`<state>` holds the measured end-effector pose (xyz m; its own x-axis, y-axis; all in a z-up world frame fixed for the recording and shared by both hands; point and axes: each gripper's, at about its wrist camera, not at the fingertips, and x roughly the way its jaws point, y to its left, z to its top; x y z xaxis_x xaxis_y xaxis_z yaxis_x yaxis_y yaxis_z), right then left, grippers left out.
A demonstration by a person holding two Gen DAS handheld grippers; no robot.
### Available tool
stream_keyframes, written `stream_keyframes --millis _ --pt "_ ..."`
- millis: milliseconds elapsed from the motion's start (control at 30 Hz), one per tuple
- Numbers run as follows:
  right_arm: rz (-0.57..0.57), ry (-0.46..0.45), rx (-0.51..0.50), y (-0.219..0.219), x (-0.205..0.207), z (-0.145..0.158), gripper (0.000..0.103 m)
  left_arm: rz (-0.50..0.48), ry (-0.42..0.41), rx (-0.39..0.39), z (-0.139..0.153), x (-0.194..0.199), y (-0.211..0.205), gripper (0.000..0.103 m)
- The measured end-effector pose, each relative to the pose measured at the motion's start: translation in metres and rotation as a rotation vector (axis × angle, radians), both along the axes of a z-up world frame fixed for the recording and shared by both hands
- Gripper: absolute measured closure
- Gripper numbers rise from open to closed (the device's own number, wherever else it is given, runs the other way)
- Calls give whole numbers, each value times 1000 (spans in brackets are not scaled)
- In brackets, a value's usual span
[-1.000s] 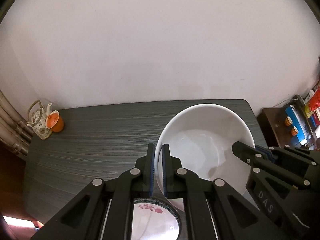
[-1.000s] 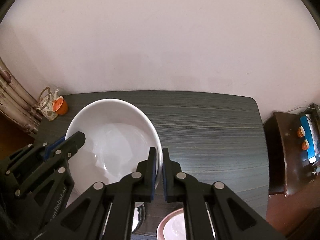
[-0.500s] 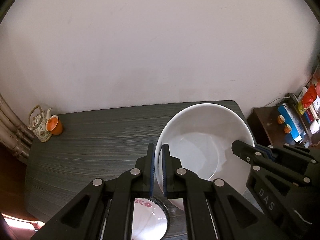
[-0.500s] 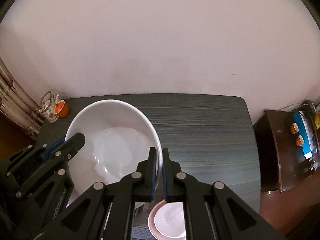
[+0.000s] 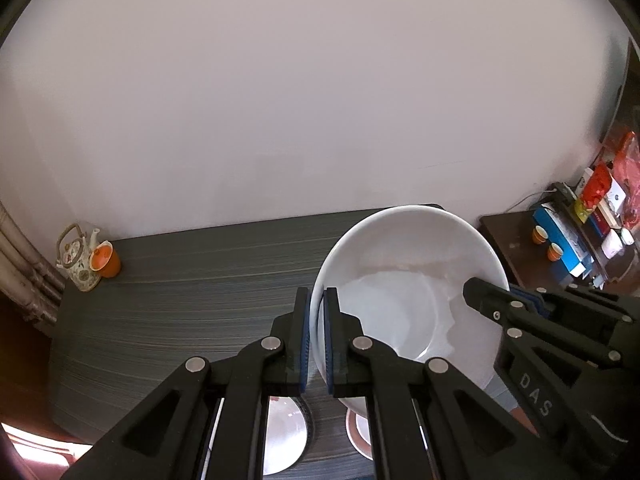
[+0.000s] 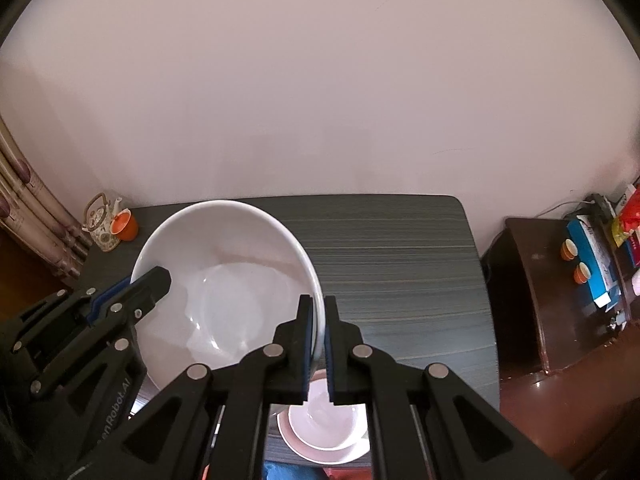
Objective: Organize plates and bowls
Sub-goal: 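Lift the small bowl and carry it toward the bowl stack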
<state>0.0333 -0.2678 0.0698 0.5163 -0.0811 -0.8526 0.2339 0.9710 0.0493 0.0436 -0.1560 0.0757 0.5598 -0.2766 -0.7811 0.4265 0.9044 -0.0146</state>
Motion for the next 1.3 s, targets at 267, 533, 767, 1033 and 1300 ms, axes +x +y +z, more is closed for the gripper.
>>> stream_keyframes --millis 267,533,767,1033,1300 --pt "-19 -10 2 -8 -28 6 97 -19 -12 1 8 -23 -8 99" --pt "-40 -6 11 -16 -50 5 97 -36 -4 8 4 -44 -17 99" --pt "-45 12 23 -19 -67 -7 97 -50 14 19 -7 -57 -22 99" --pt "-56 39 35 -25 -80 -22 97 -65 35 33 -23 -69 -30 99" --pt "-65 64 33 -34 -90 -37 97 -73 55 41 -36 -75 -39 99"
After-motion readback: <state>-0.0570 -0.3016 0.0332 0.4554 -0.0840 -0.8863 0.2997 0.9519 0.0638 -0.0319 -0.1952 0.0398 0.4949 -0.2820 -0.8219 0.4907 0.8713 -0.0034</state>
